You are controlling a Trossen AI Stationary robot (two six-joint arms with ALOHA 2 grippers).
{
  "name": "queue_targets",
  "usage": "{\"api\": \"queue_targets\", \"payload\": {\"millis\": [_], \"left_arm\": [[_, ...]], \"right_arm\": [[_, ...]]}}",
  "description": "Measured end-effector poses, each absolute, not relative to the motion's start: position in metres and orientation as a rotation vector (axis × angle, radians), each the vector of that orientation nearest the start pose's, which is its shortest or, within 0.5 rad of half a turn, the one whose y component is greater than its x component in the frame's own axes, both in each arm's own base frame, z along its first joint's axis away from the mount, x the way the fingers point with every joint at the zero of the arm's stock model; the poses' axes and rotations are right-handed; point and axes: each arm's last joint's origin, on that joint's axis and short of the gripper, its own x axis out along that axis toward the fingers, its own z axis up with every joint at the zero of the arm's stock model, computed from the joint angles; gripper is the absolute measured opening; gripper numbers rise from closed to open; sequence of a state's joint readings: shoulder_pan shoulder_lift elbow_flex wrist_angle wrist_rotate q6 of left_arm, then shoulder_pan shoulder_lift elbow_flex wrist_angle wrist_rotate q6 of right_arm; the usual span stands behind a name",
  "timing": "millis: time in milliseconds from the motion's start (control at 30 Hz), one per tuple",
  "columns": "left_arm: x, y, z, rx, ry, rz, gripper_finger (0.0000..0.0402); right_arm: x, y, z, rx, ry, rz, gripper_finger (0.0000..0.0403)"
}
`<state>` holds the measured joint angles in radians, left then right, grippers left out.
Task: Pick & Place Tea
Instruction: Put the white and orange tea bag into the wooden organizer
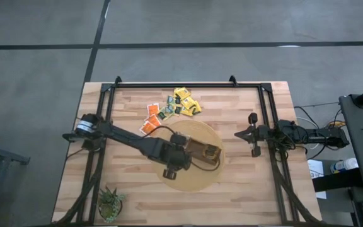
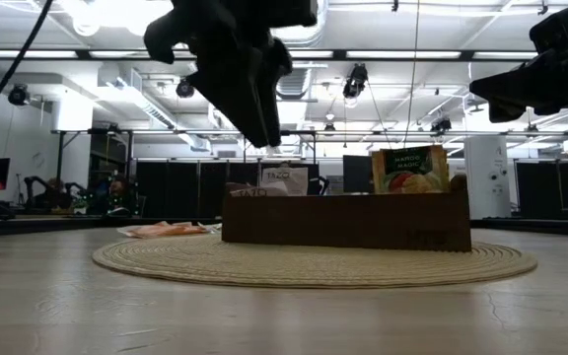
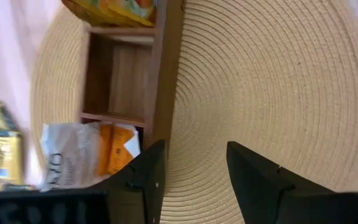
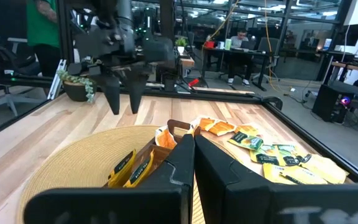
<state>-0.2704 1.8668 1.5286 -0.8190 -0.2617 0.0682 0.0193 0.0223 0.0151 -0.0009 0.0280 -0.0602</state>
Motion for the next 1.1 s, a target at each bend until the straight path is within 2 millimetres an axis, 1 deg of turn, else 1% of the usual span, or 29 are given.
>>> {"api": "queue_targets", "payload": {"millis": [100, 233, 333, 433, 733, 1100], "left_arm": [[0.375, -0.085, 0.237, 0.303, 1.144, -0.058, 0.0157], [0.374, -0.072, 0.224, 0.261, 1.180, -0.051, 0.0143], [0.373, -0.064, 0.214, 0.259, 1.187, -0.040, 0.0133], [0.373, -0.060, 0.210, 0.256, 1.187, -0.031, 0.0126], [0.375, -0.052, 0.210, 0.302, 1.172, 0.013, 0.0124], [0.378, -0.046, 0.208, 0.288, 1.151, 0.027, 0.0124]], "right_arm": [[0.098, 0.001, 0.167, -0.061, 0.008, -0.009, 0.0008], [0.098, 0.001, 0.167, -0.061, 0.009, -0.008, 0.0009], [0.098, 0.001, 0.167, -0.061, 0.009, -0.008, 0.0008], [0.098, 0.001, 0.167, -0.061, 0.009, -0.008, 0.0008], [0.098, 0.001, 0.167, -0.061, 0.008, -0.009, 0.0008], [0.098, 0.001, 0.167, -0.061, 0.008, -0.008, 0.0009]]}}
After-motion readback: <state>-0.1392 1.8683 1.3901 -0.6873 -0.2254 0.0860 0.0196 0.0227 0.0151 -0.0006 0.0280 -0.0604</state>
